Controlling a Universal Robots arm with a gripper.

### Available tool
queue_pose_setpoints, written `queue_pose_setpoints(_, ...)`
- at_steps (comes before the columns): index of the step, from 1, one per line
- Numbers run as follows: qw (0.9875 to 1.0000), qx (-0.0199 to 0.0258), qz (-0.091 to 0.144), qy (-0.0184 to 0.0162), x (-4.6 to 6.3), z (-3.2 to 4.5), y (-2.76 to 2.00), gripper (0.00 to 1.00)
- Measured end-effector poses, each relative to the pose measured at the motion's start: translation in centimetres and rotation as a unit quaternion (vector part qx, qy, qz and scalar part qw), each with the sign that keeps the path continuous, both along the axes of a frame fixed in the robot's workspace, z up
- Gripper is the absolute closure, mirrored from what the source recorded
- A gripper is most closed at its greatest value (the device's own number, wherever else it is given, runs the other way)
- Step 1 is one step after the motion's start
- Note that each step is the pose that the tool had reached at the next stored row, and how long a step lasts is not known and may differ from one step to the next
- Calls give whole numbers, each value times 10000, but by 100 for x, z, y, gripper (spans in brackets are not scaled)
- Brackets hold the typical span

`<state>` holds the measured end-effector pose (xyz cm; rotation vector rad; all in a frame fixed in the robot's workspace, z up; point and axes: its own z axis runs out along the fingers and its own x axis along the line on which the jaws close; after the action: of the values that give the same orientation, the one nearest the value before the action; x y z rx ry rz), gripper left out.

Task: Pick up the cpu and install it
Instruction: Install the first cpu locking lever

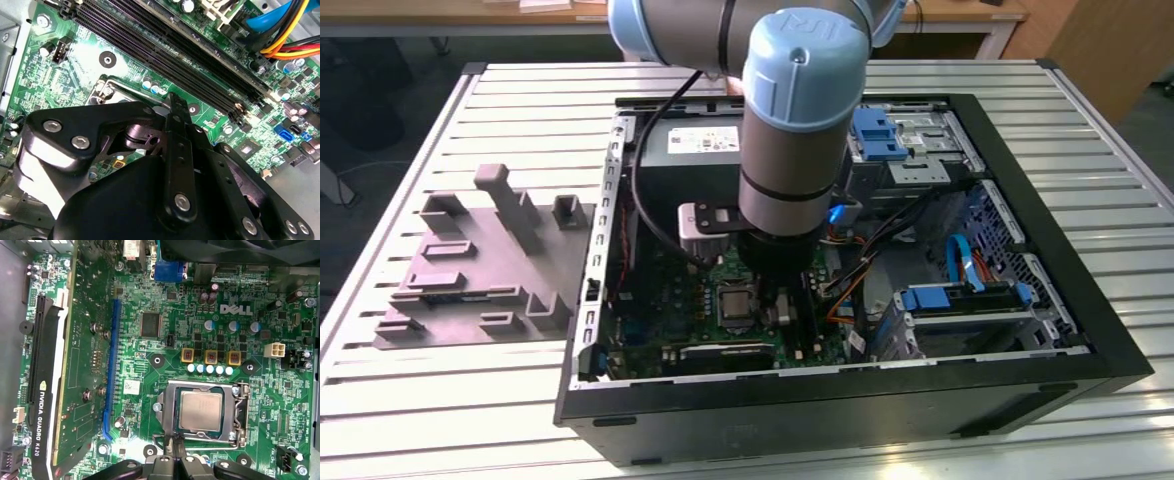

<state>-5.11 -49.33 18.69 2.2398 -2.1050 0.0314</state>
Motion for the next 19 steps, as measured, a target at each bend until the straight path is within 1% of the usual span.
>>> queue_pose_setpoints(4,10000,0,0,1,0,-17,-1,89)
queue_pose_setpoints(9,10000,5,0,-1,0,-13,0,89)
queue_pose_setpoints(13,10000,7,-1,-3,-1,18,1,89)
queue_pose_setpoints(19,10000,4,-1,-3,0,95,0,89)
